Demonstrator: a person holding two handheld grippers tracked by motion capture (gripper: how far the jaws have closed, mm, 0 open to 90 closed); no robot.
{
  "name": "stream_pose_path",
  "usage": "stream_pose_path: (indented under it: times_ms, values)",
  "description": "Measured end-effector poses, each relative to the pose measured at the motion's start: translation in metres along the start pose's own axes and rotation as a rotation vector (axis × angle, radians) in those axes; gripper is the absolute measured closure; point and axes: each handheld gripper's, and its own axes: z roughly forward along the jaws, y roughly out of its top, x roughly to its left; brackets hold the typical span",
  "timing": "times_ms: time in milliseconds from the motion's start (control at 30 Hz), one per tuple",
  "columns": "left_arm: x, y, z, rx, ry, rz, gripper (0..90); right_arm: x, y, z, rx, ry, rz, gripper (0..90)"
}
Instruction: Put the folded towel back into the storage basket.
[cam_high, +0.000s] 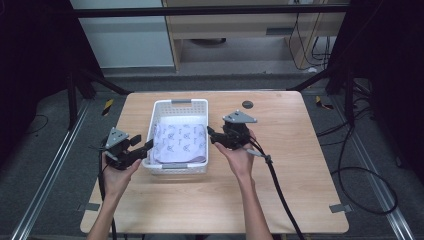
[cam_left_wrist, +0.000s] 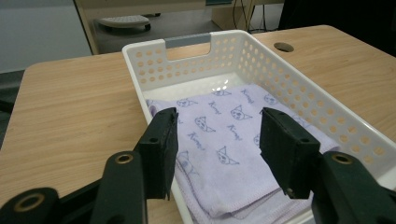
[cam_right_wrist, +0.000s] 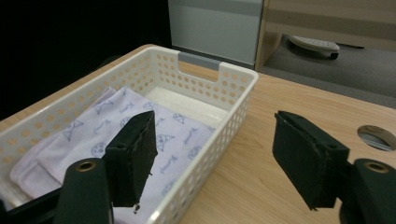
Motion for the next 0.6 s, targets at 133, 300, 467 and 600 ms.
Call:
stream_pose_path:
  times_ms: [133,300,467,600]
  values:
    - [0.003,-0.006,-0.006,-0.016,-0.013,-0.007,42.4,-0.008,-0.011,-0.019,-0.019,0.009,0.010,25.2]
    - [0.006,-0.012,-0.008,-0.013,-0.011,-0.007,38.5,-0.021,-0.031,-0.042,0.011,0.041,0.003,20.2]
    - [0.006,-0.021,-0.013,-0.014,-0.001,0.017,35.0,-0.033,-0.057,-0.060,0.027,0.038,0.029,17.5]
    - [0.008,-0.032,-0.019,-0.005,0.007,0.028,32.3,-0.042,-0.077,-0.068,0.047,0.021,0.054,16.1]
